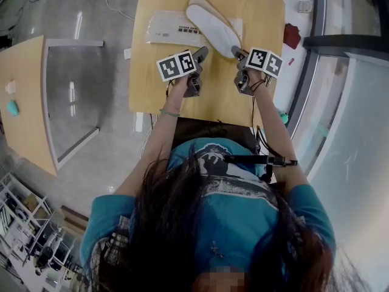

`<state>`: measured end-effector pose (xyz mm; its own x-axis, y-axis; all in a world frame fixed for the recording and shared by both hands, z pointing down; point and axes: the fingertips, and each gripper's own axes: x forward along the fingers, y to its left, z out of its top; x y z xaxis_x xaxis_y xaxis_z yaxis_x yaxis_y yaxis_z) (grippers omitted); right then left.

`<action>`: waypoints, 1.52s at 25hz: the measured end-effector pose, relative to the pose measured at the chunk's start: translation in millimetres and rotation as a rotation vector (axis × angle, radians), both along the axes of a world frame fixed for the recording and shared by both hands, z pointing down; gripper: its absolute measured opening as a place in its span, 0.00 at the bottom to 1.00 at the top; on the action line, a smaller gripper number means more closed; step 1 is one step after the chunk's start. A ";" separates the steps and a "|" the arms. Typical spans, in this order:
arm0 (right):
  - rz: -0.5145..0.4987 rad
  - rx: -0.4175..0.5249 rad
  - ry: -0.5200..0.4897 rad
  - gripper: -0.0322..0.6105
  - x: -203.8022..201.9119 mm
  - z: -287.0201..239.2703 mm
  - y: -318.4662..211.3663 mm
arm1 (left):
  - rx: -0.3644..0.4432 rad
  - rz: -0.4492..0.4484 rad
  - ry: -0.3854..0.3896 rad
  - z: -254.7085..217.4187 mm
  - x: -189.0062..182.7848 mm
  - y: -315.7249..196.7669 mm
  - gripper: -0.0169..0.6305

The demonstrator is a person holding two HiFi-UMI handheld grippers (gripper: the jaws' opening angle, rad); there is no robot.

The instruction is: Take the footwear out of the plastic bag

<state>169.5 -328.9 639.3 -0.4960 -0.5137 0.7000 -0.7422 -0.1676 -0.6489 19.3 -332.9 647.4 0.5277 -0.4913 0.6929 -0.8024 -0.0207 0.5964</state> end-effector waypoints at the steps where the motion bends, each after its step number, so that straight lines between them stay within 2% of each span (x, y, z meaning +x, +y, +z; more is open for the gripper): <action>1: -0.003 0.004 0.005 0.16 -0.2 -0.1 0.5 | 0.004 0.007 -0.010 -0.6 -3.7 3.9 0.51; 5: -0.042 0.005 0.073 0.19 -1.2 -3.0 4.1 | 0.035 0.034 -0.035 -7.8 -12.3 12.6 0.51; 9: -0.130 0.026 0.217 0.33 -0.1 -10.5 11.7 | 0.073 0.054 -0.037 -19.4 -14.7 17.5 0.51; 11: -0.175 0.032 0.308 0.37 1.4 -13.3 15.8 | 0.096 0.079 -0.052 -25.2 -16.9 19.3 0.51; 14: -0.159 0.068 0.415 0.38 9.4 -24.8 18.5 | 0.133 0.126 -0.083 -33.8 -20.1 23.7 0.51; 16: -0.125 0.108 0.444 0.38 12.5 -38.1 17.8 | 0.155 0.154 -0.095 -39.3 -22.0 27.2 0.51; 24: 0.011 0.246 0.432 0.38 13.1 -89.0 30.7 | 0.217 0.206 -0.069 -57.3 -36.2 46.9 0.51; 30: 0.096 0.331 0.321 0.38 3.4 -116.4 61.5 | 0.314 0.273 0.012 -81.6 -38.3 63.9 0.51; 34: 0.087 0.362 0.216 0.38 -15.6 -123.7 83.2 | 0.339 0.295 0.047 -87.6 -37.8 76.0 0.50; 37: 0.053 0.364 0.210 0.36 -24.1 -122.1 100.5 | 0.364 0.326 0.035 -90.5 -31.8 87.9 0.49; 38: 0.038 0.366 0.216 0.34 -26.7 -121.9 105.9 | 0.380 0.334 0.026 -92.8 -30.2 91.0 0.46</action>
<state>142.8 -223.0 517.3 -0.3341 -0.7630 0.5533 -0.8651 0.0153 -0.5013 -10.9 -241.9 554.6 0.7141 -0.5076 0.4821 -0.6996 -0.4934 0.5168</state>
